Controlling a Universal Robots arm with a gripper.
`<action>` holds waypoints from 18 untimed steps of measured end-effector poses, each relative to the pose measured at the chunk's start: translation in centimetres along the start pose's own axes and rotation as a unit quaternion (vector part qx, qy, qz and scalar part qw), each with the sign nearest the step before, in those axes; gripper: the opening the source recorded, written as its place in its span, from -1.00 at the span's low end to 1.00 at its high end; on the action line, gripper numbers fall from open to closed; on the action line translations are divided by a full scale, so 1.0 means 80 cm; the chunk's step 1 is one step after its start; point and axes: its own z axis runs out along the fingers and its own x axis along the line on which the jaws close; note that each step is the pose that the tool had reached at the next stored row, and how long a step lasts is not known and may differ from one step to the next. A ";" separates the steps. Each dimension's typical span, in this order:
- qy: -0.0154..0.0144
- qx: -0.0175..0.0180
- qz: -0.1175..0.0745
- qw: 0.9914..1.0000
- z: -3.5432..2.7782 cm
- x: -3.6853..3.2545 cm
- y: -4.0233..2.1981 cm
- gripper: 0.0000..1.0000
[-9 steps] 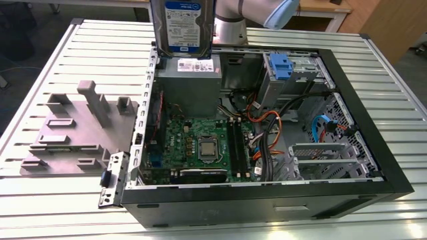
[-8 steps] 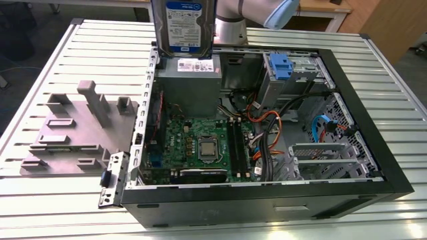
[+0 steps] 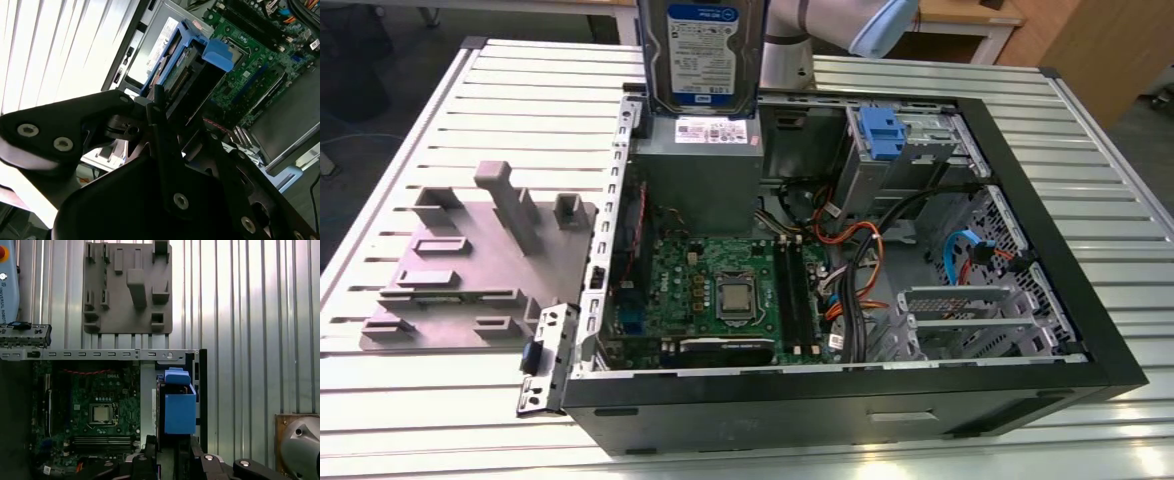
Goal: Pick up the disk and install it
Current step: 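Pick up the disk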
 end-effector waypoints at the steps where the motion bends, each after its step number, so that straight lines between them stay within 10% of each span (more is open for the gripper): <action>1: 0.000 0.000 0.000 1.000 -0.0001 0.0000 -0.0007 -0.30; 18: 0.000 0.000 0.000 1.000 -0.0003 -0.0002 -0.0090 -0.30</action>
